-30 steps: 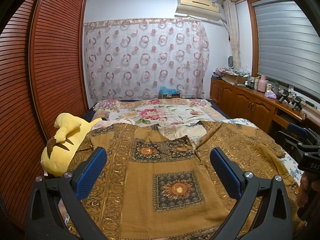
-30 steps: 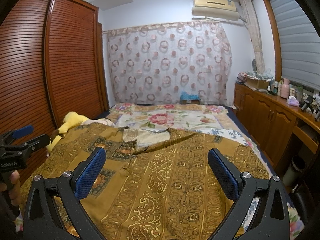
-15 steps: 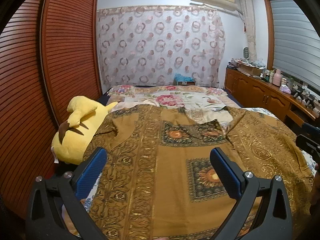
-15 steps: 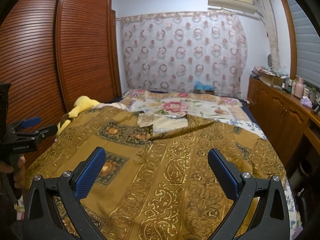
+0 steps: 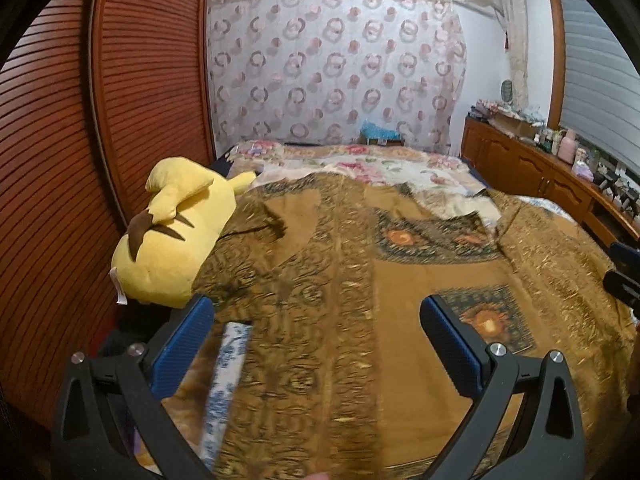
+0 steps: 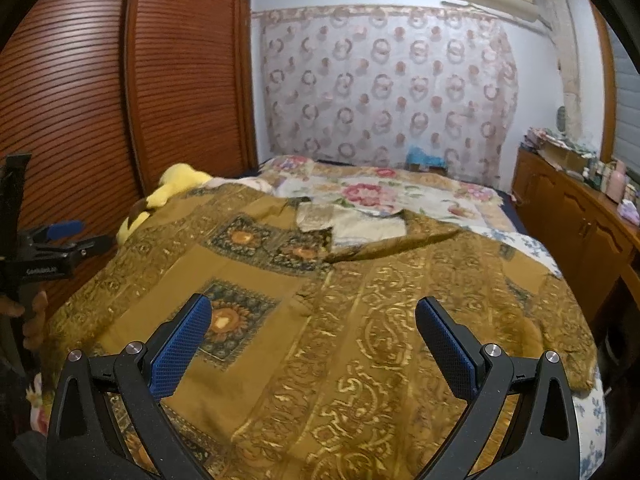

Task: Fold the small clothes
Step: 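Lower the left tool to the shirt's sleeve edge and close on it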

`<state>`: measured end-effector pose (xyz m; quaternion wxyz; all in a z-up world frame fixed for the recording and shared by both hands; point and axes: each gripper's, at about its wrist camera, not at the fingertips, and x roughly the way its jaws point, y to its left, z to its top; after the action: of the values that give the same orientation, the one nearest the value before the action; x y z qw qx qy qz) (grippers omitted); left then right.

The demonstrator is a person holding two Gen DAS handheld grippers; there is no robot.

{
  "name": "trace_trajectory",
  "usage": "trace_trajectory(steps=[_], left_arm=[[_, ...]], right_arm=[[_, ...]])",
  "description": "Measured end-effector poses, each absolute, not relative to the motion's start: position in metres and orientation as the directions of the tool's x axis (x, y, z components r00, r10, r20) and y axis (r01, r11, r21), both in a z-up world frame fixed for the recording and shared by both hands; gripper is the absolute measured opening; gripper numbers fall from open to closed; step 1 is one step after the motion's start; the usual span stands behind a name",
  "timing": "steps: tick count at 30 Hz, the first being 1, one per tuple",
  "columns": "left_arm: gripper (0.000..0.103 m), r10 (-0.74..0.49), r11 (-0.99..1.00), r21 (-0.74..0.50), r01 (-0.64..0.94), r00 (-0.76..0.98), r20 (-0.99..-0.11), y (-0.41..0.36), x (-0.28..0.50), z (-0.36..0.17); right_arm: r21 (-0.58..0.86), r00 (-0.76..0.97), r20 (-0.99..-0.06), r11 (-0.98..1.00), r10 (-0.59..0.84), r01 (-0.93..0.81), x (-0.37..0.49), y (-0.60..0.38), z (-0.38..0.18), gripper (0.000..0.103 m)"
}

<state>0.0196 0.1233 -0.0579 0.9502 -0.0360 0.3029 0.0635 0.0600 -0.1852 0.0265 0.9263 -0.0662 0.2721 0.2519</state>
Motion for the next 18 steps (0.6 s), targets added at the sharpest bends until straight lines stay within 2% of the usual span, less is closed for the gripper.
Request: trace_trajectory(steps=[10, 14, 16, 18], left_arm=[[0.103, 0.105, 0.988, -0.019, -0.153, 0.76, -0.642, 0.169, 0.038, -0.07], [0.103, 0.068, 0.989, -0.056, -0.14, 0.744, -0.665, 0.183, 0.05, -0.077], [0.1, 0.054, 0.987, -0.075, -0.142, 0.736, -0.675, 0.191, 0.056, -0.081], [0.092, 0.04, 0.987, -0.087, -0.136, 0.728, -0.684, 0.198, 0.062, -0.086]], right_arm=[[0.007, 0.672, -0.563, 0.816, 0.481, -0.578, 0.069, -0.151, 0.02, 0.103], [0.011, 0.654, -0.575, 0.804, 0.491, -0.594, 0.072, -0.144, 0.017, 0.103], [0.011, 0.648, -0.581, 0.801, 0.493, -0.599, 0.074, -0.141, 0.016, 0.103], [0.012, 0.644, -0.583, 0.798, 0.496, -0.603, 0.073, -0.14, 0.013, 0.103]])
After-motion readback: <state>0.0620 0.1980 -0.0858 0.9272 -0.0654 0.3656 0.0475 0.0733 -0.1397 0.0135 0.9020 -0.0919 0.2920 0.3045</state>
